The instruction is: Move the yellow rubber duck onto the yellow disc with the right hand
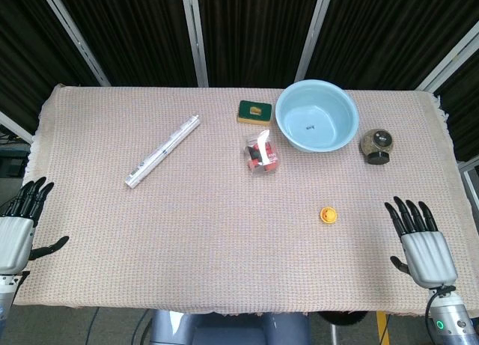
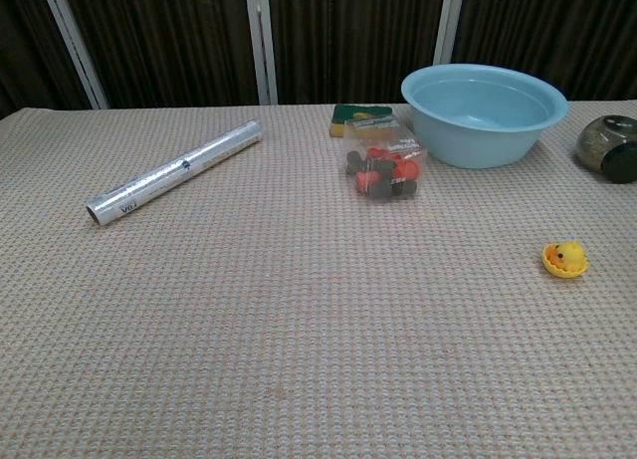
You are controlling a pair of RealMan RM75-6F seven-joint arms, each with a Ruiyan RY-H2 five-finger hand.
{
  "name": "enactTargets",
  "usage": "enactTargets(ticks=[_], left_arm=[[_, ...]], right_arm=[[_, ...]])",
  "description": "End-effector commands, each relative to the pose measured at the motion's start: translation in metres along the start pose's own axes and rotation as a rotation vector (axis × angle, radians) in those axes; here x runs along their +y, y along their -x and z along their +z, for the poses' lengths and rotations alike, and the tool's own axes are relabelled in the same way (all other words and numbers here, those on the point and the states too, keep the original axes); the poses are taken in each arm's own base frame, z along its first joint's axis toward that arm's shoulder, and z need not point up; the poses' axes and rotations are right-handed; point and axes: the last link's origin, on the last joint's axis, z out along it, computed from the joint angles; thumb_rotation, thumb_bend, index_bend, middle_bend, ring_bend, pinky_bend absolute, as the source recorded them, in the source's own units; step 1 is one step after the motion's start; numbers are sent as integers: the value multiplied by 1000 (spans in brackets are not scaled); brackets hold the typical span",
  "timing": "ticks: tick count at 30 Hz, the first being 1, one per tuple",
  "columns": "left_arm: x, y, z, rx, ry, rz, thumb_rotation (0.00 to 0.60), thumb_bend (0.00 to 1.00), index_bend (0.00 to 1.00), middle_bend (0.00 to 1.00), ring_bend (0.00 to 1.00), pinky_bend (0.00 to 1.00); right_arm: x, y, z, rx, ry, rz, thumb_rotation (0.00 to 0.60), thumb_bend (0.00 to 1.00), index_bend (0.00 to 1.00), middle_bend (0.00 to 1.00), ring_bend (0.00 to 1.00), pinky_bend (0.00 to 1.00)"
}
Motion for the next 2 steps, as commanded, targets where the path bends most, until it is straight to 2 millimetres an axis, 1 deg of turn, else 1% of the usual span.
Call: enactTargets(ticks=[1, 2], left_arm=[[0, 0, 0, -3, 1, 1, 600, 0, 0, 0, 0, 225], [1, 0, 0, -1, 2, 0, 600, 0, 0, 0, 0, 225]], right_arm=[[8, 5, -12, 12, 24, 28, 600, 0, 0, 0, 0, 0], [11, 4, -12, 24, 36, 47, 600, 0, 0, 0, 0, 0]])
